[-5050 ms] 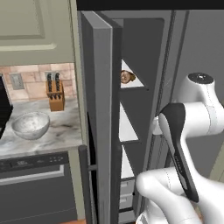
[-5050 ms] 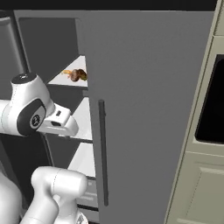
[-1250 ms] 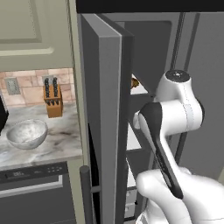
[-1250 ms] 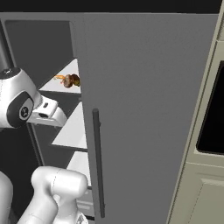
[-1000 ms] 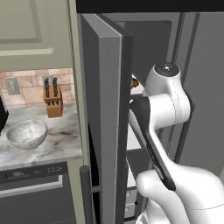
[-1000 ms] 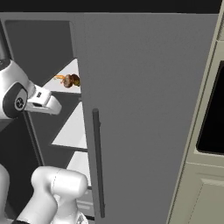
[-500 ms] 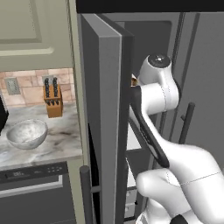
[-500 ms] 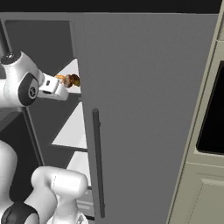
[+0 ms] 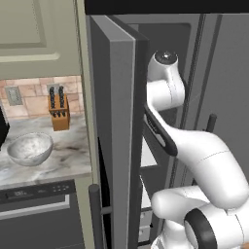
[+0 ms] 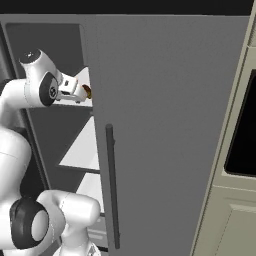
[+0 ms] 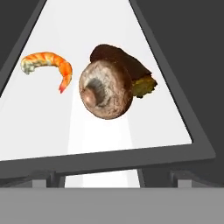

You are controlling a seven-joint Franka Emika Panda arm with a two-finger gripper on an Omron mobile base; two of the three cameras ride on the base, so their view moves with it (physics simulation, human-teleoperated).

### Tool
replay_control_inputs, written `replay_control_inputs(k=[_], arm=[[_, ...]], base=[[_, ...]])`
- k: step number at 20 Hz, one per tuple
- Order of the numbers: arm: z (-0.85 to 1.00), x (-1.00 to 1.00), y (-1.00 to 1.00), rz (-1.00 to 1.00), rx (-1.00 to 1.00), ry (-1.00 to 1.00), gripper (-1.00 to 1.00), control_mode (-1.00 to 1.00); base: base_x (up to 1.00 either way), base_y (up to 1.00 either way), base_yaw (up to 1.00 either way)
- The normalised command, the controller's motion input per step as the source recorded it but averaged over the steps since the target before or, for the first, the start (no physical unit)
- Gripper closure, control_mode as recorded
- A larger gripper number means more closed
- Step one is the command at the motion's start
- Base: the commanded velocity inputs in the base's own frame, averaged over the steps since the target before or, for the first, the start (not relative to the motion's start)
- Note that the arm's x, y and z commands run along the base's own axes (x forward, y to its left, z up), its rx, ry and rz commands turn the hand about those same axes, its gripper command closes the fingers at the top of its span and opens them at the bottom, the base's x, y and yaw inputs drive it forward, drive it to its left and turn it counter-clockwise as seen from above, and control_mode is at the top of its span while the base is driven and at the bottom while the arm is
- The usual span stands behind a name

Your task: Take the shrimp, sweet potato, and mushroom from the freezer and place them in the bowl on the counter.

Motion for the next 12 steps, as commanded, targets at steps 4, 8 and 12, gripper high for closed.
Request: replay_control_inputs(k=[4,8,12], arm=[[0.02,0.46,-0.06,0.00,0.01,0.00,-1.00,-1.00],[-0.02,0.39,0.00,0.00,0.00,0.00,-1.00,-1.00],[-0.01,0.37,0.00,0.00,0.00,0.00,-1.00,-1.00]], base=[[0.00,0.00,0.00],[0.00,0.00,0.00],[0.00,0.00,0.00]])
